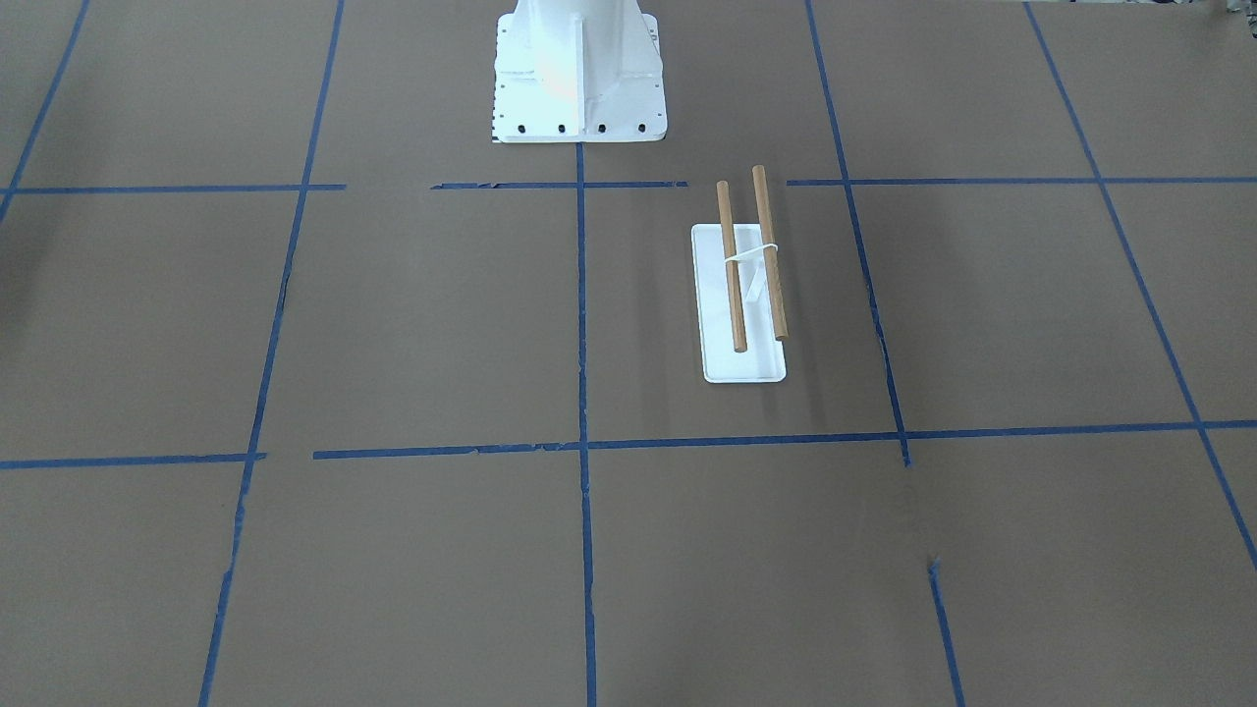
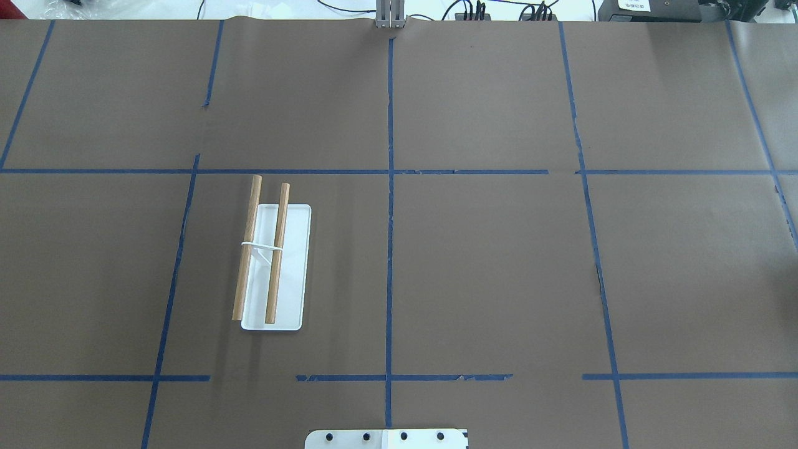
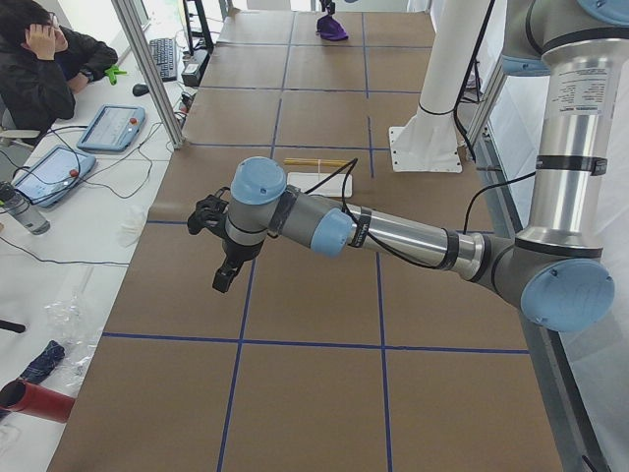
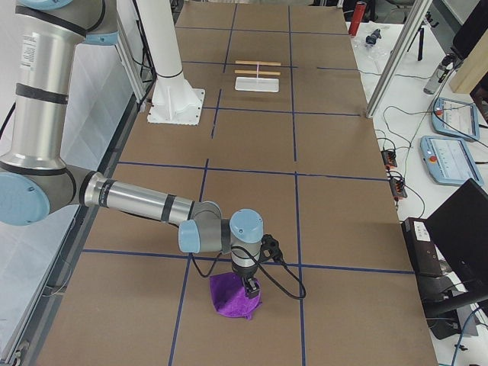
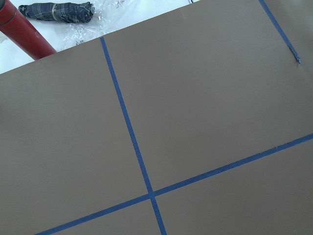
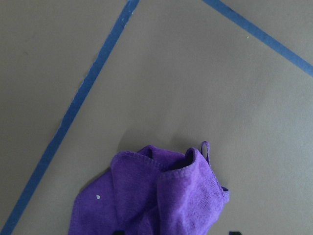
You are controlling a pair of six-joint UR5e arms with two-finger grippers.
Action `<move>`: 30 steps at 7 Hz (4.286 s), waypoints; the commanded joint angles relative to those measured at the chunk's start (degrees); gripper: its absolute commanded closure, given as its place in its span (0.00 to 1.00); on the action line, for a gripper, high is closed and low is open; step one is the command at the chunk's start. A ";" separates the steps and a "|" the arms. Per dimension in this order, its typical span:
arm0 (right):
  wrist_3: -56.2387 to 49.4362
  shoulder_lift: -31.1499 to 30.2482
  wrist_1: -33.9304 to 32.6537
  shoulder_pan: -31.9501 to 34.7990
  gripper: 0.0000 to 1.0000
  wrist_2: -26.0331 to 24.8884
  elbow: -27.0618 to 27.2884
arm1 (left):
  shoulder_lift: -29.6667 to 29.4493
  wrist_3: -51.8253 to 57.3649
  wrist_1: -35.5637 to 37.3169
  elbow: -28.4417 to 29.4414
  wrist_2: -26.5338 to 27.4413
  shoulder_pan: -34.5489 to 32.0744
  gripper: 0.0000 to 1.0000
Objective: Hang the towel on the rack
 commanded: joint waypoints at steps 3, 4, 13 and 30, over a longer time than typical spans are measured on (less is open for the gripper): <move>-2.32 0.59 0.07 -0.26 1.00 -0.76 0.43 | 0.09 0.00 0.00 -0.32 0.00 -0.09 0.00; -2.14 0.85 -0.54 -0.52 1.00 0.11 3.22 | 0.09 0.35 -0.09 -0.24 0.00 -0.09 0.00; 28.33 40.10 -24.19 -20.35 1.00 9.19 20.90 | -20.18 -48.36 0.35 -1.82 -0.09 21.83 0.00; 44.44 46.12 5.96 -46.40 1.00 -9.46 23.81 | -39.55 -122.96 -16.09 7.67 7.82 49.39 0.00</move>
